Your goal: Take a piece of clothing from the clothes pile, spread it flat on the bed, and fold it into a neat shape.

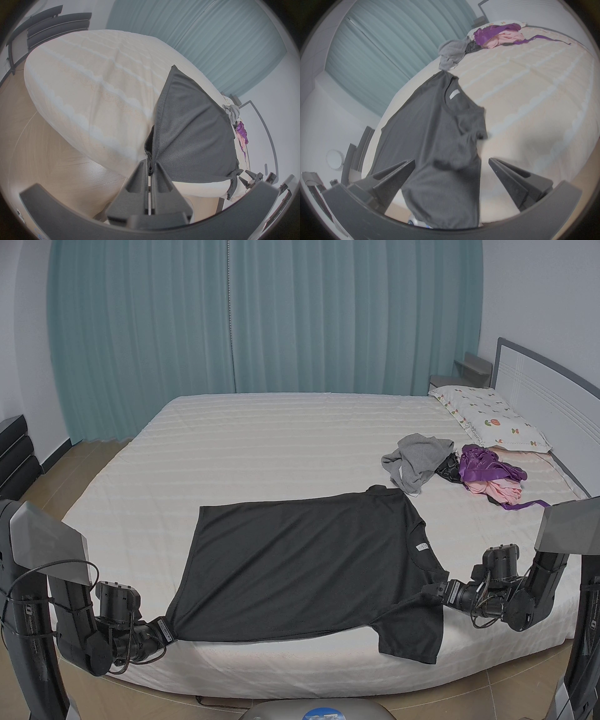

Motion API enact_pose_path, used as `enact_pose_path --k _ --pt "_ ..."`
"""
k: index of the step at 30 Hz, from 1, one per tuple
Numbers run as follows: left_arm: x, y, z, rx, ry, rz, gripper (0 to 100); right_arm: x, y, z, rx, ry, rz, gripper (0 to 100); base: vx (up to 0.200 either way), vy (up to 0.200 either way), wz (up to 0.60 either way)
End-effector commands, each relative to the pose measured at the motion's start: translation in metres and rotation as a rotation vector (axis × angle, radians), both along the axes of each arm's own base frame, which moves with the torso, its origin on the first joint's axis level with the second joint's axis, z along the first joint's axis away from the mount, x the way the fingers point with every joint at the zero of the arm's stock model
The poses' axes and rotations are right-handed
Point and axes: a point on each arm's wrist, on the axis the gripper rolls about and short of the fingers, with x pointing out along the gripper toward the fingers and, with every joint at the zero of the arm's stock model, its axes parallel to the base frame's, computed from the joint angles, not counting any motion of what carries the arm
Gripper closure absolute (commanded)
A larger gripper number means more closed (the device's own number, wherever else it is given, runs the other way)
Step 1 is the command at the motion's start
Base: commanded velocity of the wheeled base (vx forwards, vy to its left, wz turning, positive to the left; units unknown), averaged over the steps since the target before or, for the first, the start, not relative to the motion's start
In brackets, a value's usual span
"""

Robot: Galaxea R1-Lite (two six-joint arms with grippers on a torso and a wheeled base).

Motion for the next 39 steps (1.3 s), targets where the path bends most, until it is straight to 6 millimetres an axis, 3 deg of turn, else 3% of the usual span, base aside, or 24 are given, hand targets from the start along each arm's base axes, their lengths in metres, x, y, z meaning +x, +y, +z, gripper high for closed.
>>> enact_pose_path --k 1,9,34,35,39 --pt "0.0 0.0 0.0 0.0 0.001 0.0 100 -0.022 -0.004 0.008 0.009 0.023 0.051 0 0.0 0.0 0.0" --pt "0.0 0.0 0.0 0.0 0.002 0.0 100 -0.035 0.004 -0.006 0.006 0.08 0.091 0 0.0 0.0 0.0" --pt "-0.001 0.0 0.0 -0.001 0.004 -0.001 100 -0.026 0.018 -0.019 -0.01 0.071 0.121 0 0.0 0.0 0.0" --pt "-0.001 0.0 0.0 -0.002 0.004 0.0 100 -0.026 0.018 -0.019 -0.012 0.072 0.12 100 0.0 0.0 0.0" --pt "-0.001 0.0 0.0 -0.003 0.003 -0.001 100 -0.029 0.016 -0.017 -0.01 0.068 0.113 100 0.0 0.0 0.0"
